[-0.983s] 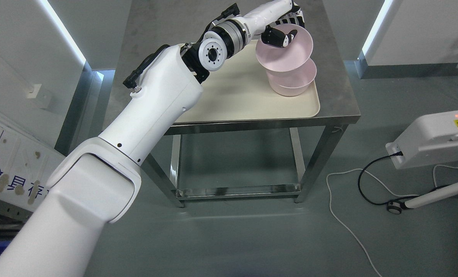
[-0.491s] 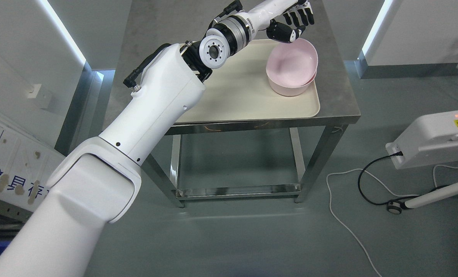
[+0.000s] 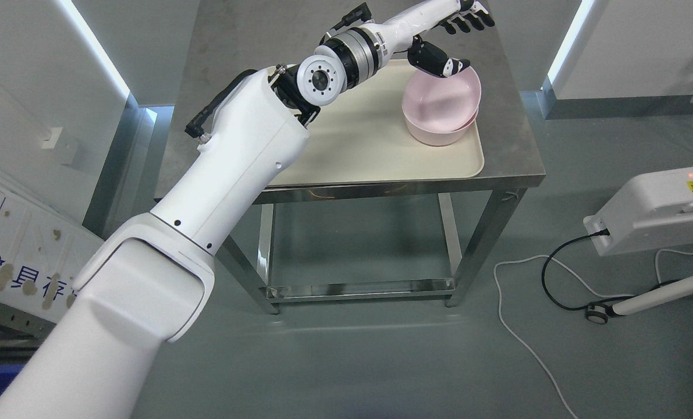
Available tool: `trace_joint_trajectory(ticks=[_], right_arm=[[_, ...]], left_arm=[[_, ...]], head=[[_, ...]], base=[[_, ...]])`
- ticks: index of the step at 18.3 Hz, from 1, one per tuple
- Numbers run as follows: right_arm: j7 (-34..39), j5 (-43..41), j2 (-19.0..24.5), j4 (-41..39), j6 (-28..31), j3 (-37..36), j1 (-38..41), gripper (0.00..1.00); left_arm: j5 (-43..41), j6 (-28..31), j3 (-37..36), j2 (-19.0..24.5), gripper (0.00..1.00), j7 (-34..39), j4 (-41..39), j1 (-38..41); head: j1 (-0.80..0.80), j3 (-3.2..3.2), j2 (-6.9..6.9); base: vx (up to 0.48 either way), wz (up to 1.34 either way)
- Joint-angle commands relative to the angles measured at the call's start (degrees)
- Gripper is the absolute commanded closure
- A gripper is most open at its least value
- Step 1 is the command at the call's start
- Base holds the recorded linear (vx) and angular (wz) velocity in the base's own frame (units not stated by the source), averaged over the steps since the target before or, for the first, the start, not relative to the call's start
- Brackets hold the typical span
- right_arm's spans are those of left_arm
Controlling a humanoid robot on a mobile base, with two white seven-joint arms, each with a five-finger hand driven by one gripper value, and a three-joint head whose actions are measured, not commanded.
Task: Stack pink IKEA bowls on left shelf middle
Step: 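Grasp the rim of the stacked pink bowls with the left hand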
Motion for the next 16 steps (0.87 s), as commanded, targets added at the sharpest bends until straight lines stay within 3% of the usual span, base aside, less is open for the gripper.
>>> trace_joint_trajectory(ticks=[1, 3, 5, 10, 12, 16], right_arm=[[0.0, 0.0, -1.0, 0.0, 0.0, 0.0, 0.0, 0.00], [0.0, 0.0, -1.0, 0.0, 0.0, 0.0, 0.0, 0.00], [0.0, 0.0, -1.0, 0.0, 0.0, 0.0, 0.0, 0.00], [0.0, 0.0, -1.0, 0.0, 0.0, 0.0, 0.0, 0.00], [0.0, 0.0, -1.0, 0.0, 0.0, 0.0, 0.0, 0.00], [0.0, -0.1, -1.0, 0.0, 0.0, 0.0, 0.0, 0.00]], left_arm=[[0.8, -1.2, 15.0, 1.0, 0.23, -3.7, -11.9, 10.2], [0.7, -1.2, 14.8, 1.0, 0.15, -3.7, -15.0, 15.0], [-0.2, -1.0, 14.6, 1.0, 0.14, -3.8, -18.3, 18.3], [-17.8, 0.5, 15.3, 1.0, 0.15, -3.9, -17.5, 19.3], [-20.3, 3.4, 15.3, 1.0, 0.16, -3.7, -16.8, 18.9], [-27.5, 3.4, 14.1, 1.0, 0.17, -3.7, -16.1, 19.0]], head=[[0.00, 0.00, 0.00], [0.00, 0.00, 0.00], [0.00, 0.00, 0.00], [0.00, 0.00, 0.00], [0.00, 0.00, 0.00], [0.00, 0.00, 0.00]], base=[[0.000, 0.00], [0.000, 0.00], [0.000, 0.00], [0.000, 0.00], [0.000, 0.00], [0.000, 0.00]])
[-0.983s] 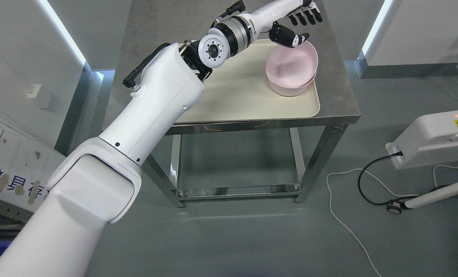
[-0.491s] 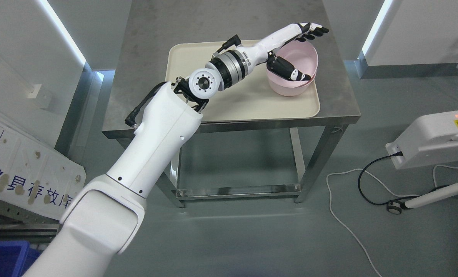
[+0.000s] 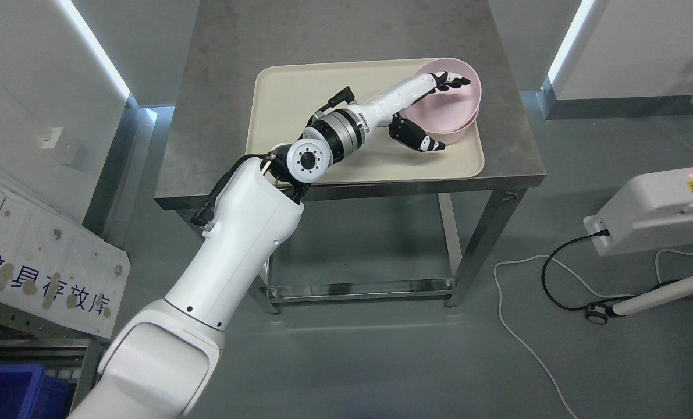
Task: Stack pink IKEA bowls on left shelf middle
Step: 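Grasp the rim of the stacked pink bowls with the left hand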
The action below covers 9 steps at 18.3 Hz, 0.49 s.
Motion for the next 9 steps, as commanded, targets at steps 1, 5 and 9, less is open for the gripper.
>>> trace_joint_trajectory(ticks=[1, 5, 9], right_arm=[[0.0, 0.0, -1.0, 0.0, 0.0, 0.0, 0.0, 0.00], [0.0, 0.0, -1.0, 0.0, 0.0, 0.0, 0.0, 0.00], [0.0, 0.0, -1.0, 0.0, 0.0, 0.0, 0.0, 0.00]], left_arm=[[-10.4, 0.3, 1.4, 1.0, 0.19, 0.1, -2.8, 1.2], [-10.7, 0.2, -1.3, 1.0, 0.32, 0.2, -2.8, 1.2], [-10.9, -0.2, -3.2, 1.0, 0.42, 0.5, -2.8, 1.1]], head=[[0.00, 0.00, 0.00], [0.00, 0.00, 0.00], [0.00, 0.00, 0.00]], base=[[0.000, 0.00], [0.000, 0.00], [0.000, 0.00]])
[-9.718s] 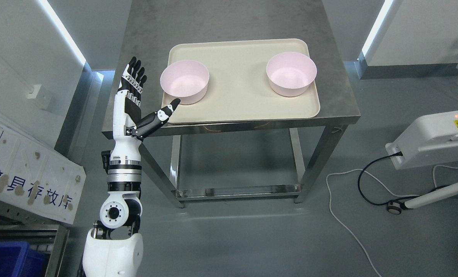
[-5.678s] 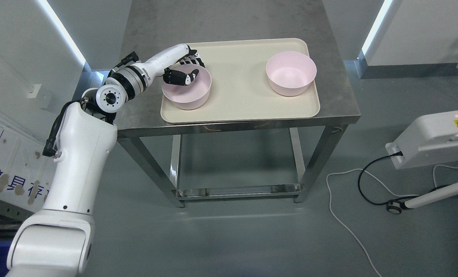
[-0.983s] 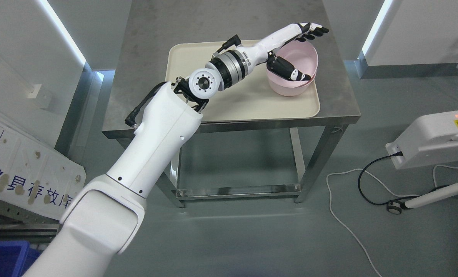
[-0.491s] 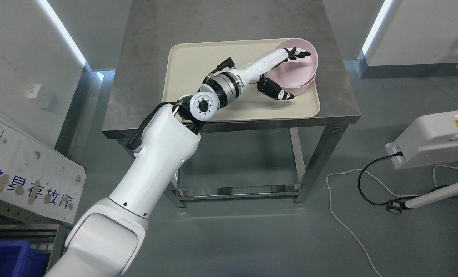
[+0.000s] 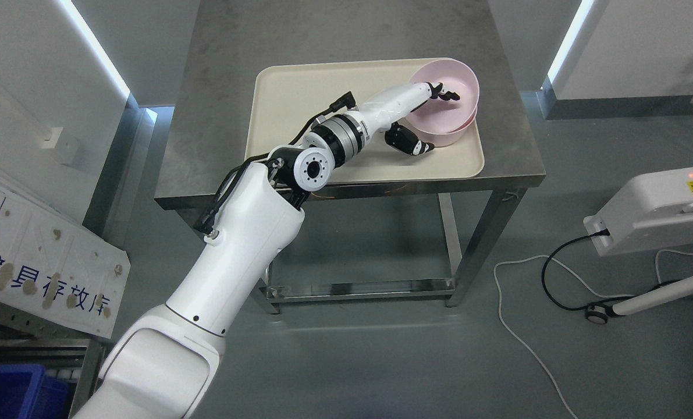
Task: Stack pink IKEA bowls on left shelf middle
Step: 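Grasp the rim of the stacked pink bowls with the left hand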
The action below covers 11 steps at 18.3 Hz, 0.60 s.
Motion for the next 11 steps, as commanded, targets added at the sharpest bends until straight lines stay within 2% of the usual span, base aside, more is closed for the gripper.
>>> trace_joint_trajectory(ticks=[1, 5, 11], right_arm=[[0.0, 0.0, -1.0, 0.0, 0.0, 0.0, 0.0, 0.00], [0.0, 0.0, -1.0, 0.0, 0.0, 0.0, 0.0, 0.00], [0.0, 0.0, -1.0, 0.0, 0.0, 0.0, 0.0, 0.00]], left_arm=[[-2.1, -0.8, -2.3, 1.0, 0.46, 0.3, -1.2, 0.1], [-2.1, -4.5, -1.9, 1.0, 0.63, 0.3, -1.1, 0.4], [-2.2, -8.2, 0.0, 1.0, 0.78, 0.3, 1.3, 0.7]], head=[[0.00, 0.00, 0.00], [0.00, 0.00, 0.00], [0.00, 0.00, 0.00]], base=[[0.000, 0.00], [0.000, 0.00], [0.000, 0.00]])
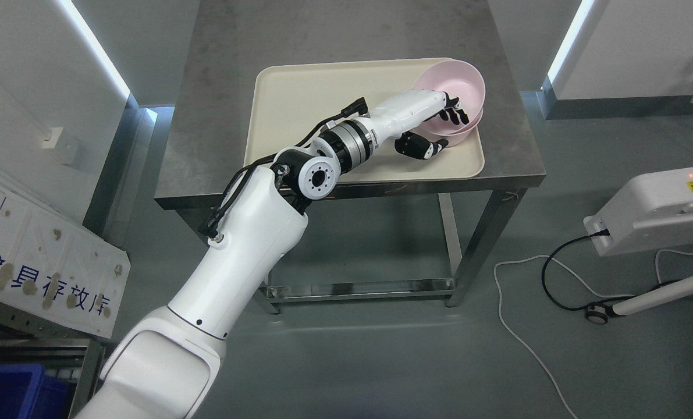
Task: Stack pink IKEA bowls on left shelf middle
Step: 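Grasp the rim of the stacked pink bowls with the left hand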
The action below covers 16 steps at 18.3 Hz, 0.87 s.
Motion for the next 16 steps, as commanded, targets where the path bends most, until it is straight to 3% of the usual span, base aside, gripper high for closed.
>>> trace_joint_trajectory(ticks=[1, 6, 11, 16], right_arm=[[0.0, 0.0, -1.0, 0.0, 0.0, 0.0, 0.1, 0.00], [0.0, 0.0, -1.0, 0.0, 0.0, 0.0, 0.0, 0.00], [0.0, 0.0, -1.0, 0.0, 0.0, 0.0, 0.0, 0.00], [0.0, 0.0, -1.0, 0.0, 0.0, 0.0, 0.0, 0.00]], left_arm=[[-0.3, -3.1, 1.4, 1.0, 0.81, 0.0, 2.1, 0.3], [-0.2, -6.9, 6.9, 1.0, 0.99, -0.2, 2.5, 0.4], [1.5, -13.2, 19.2, 1.0, 1.00, -1.0, 1.9, 1.8], [4.8, -15.8, 26.7, 1.0, 1.00, -5.7, -1.2, 5.9]], head=[[0.00, 0.00, 0.00], [0.00, 0.00, 0.00], [0.00, 0.00, 0.00], [0.00, 0.00, 0.00]], base=[[0.000, 0.00], [0.000, 0.00], [0.000, 0.00], [0.000, 0.00]])
